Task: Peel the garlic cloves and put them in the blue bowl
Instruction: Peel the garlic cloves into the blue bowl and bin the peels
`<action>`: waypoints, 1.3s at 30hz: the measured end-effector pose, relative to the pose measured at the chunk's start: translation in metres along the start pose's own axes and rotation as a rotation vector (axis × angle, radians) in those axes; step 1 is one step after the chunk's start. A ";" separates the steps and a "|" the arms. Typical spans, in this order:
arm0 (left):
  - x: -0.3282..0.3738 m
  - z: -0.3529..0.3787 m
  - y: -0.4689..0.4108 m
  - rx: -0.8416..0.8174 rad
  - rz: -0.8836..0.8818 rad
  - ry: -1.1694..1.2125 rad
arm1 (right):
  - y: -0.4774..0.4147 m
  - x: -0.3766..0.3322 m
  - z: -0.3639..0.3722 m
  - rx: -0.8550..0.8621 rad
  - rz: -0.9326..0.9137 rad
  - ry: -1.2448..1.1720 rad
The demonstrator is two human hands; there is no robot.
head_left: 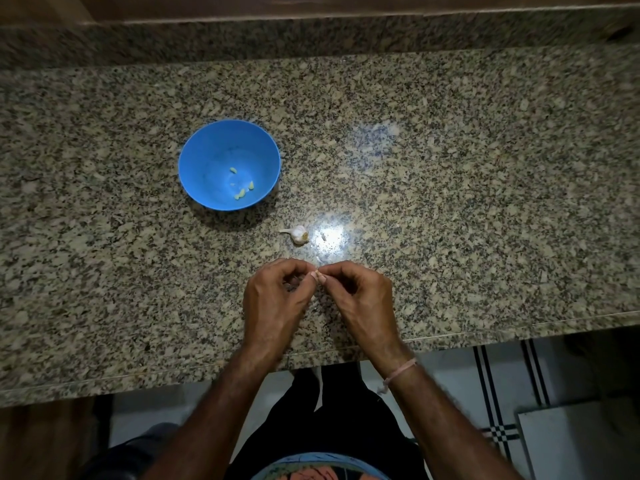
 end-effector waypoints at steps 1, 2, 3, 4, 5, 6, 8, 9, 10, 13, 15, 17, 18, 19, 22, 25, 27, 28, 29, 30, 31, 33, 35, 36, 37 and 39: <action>0.000 -0.001 0.000 0.003 0.002 0.001 | 0.000 0.000 0.000 0.003 0.003 0.001; 0.001 -0.001 0.000 0.007 0.005 0.001 | 0.001 0.000 0.000 0.003 0.012 -0.004; 0.000 -0.002 0.000 0.012 0.007 0.000 | 0.001 0.000 0.000 0.004 0.020 -0.012; 0.000 -0.003 0.000 0.018 0.009 -0.004 | 0.001 0.001 0.001 0.005 0.027 -0.020; 0.000 -0.004 0.000 0.024 0.013 -0.011 | 0.002 0.001 0.001 0.005 0.033 -0.030; -0.001 -0.004 0.000 0.030 0.018 -0.020 | 0.003 0.001 0.002 0.003 0.041 -0.042; 0.000 -0.005 0.002 0.047 0.029 -0.049 | 0.005 0.001 0.004 0.005 0.061 -0.068; 0.001 -0.005 0.003 0.063 0.037 -0.072 | 0.006 0.001 0.005 0.013 0.069 -0.078; 0.002 -0.006 0.004 0.082 0.041 -0.100 | 0.007 0.001 0.005 0.024 0.077 -0.087; 0.002 -0.007 0.007 0.126 0.013 -0.137 | 0.010 0.002 0.007 0.069 0.104 -0.129; -0.001 -0.007 0.007 0.136 -0.035 -0.090 | 0.011 0.006 0.012 0.069 0.156 -0.208; -0.008 -0.007 0.008 0.145 -0.104 -0.003 | 0.013 0.016 0.018 0.063 0.263 -0.345; -0.013 -0.008 0.009 0.154 -0.138 0.043 | 0.013 0.022 0.020 0.066 0.324 -0.420; -0.018 -0.008 0.009 0.164 -0.168 0.074 | 0.014 0.027 0.021 0.063 0.380 -0.497; -0.031 -0.010 0.010 0.169 -0.216 0.070 | 0.012 0.037 0.025 0.004 0.456 -0.655; -0.030 -0.008 0.009 0.136 -0.198 0.081 | 0.010 0.037 0.027 -0.069 0.463 -0.704; -0.023 -0.002 0.007 0.079 -0.165 0.161 | 0.010 0.033 0.027 -0.102 0.446 -0.693; -0.019 0.002 0.006 0.041 -0.150 0.213 | 0.009 0.031 0.026 -0.114 0.434 -0.680; -0.015 0.005 0.005 0.004 -0.138 0.255 | 0.009 0.029 0.024 -0.130 0.419 -0.663; -0.012 0.007 0.004 -0.024 -0.130 0.284 | 0.008 0.026 0.022 -0.149 0.398 -0.634; -0.009 0.006 0.004 -0.038 -0.123 0.296 | 0.006 0.024 0.020 -0.172 0.372 -0.598; -0.004 0.003 0.004 -0.047 -0.112 0.310 | 0.004 0.018 0.014 -0.206 0.319 -0.520; -0.001 0.001 0.005 -0.051 -0.107 0.316 | 0.001 0.013 0.008 -0.211 0.271 -0.459; 0.000 0.001 0.006 -0.053 -0.103 0.310 | 0.000 0.013 0.007 -0.208 0.258 -0.442; 0.001 0.001 0.007 -0.055 -0.099 0.304 | -0.001 0.012 0.007 -0.205 0.261 -0.445; 0.003 0.001 0.008 -0.053 -0.093 0.291 | 0.001 0.016 0.012 -0.201 0.328 -0.518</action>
Point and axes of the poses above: each hand's wrist, its own y-axis away from the middle knuckle, its own z-axis out of the palm, x = y × z, the point moved 10 cm from there along -y, towards the middle knuckle, and after that the axes turned 14 degrees about y, right-handed, at the moved point
